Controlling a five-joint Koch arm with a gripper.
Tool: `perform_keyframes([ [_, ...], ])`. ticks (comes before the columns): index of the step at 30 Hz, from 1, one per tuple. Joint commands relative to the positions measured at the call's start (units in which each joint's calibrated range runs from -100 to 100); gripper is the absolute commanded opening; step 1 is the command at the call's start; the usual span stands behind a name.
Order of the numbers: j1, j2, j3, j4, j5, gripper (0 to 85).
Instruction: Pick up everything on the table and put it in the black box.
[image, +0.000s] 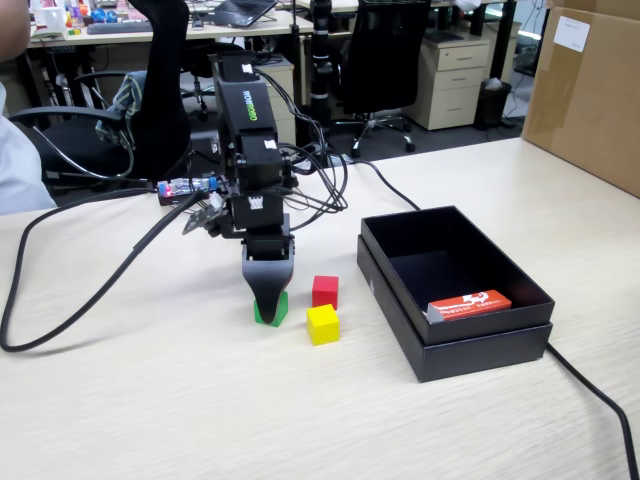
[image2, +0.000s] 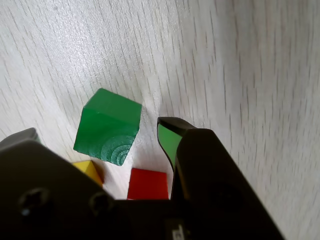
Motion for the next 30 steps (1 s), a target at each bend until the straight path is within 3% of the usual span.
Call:
perform_keyframes([
  [1, 0.5, 1.0, 4.8, -2.3, 0.7, 42.3],
  [3, 0.7, 2.9, 5.1, -2.8, 1.0, 41.6],
  [9, 0.7, 5.1, 6.4, -2.8, 1.1, 21.0],
  [13, 0.5, 6.1, 7.0, -2.8, 1.0, 16.2],
  [16, 0.3, 5.8, 7.2, -2.8, 1.1, 0.9],
  [25, 0.6, -9.7, 6.4, -5.0, 0.6, 0.9],
  [30, 5.0, -27.8, 10.1, -7.2, -0.3, 0.9],
])
